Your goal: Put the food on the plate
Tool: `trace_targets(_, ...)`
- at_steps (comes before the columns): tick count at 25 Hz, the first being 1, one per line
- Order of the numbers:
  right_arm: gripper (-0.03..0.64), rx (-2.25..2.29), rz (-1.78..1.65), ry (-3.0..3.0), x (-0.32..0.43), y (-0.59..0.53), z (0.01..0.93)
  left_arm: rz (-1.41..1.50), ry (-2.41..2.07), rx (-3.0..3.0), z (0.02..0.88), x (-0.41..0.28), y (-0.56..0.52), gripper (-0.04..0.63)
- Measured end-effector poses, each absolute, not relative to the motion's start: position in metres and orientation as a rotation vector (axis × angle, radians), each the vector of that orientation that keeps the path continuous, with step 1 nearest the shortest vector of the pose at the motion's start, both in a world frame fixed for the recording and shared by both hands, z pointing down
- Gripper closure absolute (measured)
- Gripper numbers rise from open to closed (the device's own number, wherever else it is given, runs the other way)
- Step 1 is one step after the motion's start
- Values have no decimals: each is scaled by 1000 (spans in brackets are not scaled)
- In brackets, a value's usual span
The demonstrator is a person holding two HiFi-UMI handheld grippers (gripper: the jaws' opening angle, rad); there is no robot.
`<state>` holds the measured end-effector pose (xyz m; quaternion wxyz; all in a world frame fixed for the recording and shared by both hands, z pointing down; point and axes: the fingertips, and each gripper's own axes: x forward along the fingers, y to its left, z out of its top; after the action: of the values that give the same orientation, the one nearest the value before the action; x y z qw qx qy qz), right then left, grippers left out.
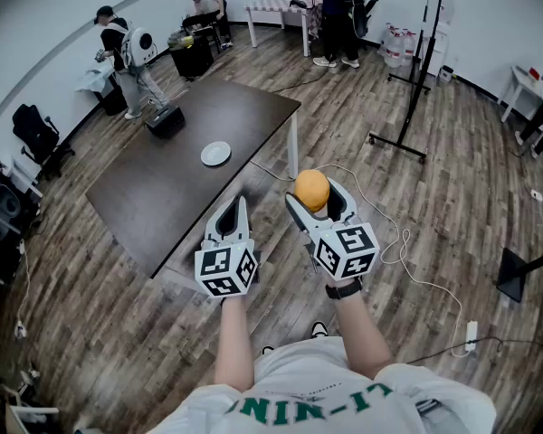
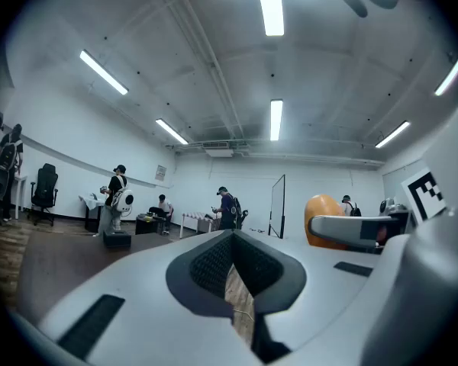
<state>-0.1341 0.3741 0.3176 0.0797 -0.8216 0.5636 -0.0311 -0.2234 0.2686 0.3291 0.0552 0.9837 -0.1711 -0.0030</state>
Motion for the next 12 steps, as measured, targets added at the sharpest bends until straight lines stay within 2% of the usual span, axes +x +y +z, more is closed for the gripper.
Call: trace_targets(12,255,-2386,-55,1739,-86,395,316,-37,-527,2966,332,-162,290,583)
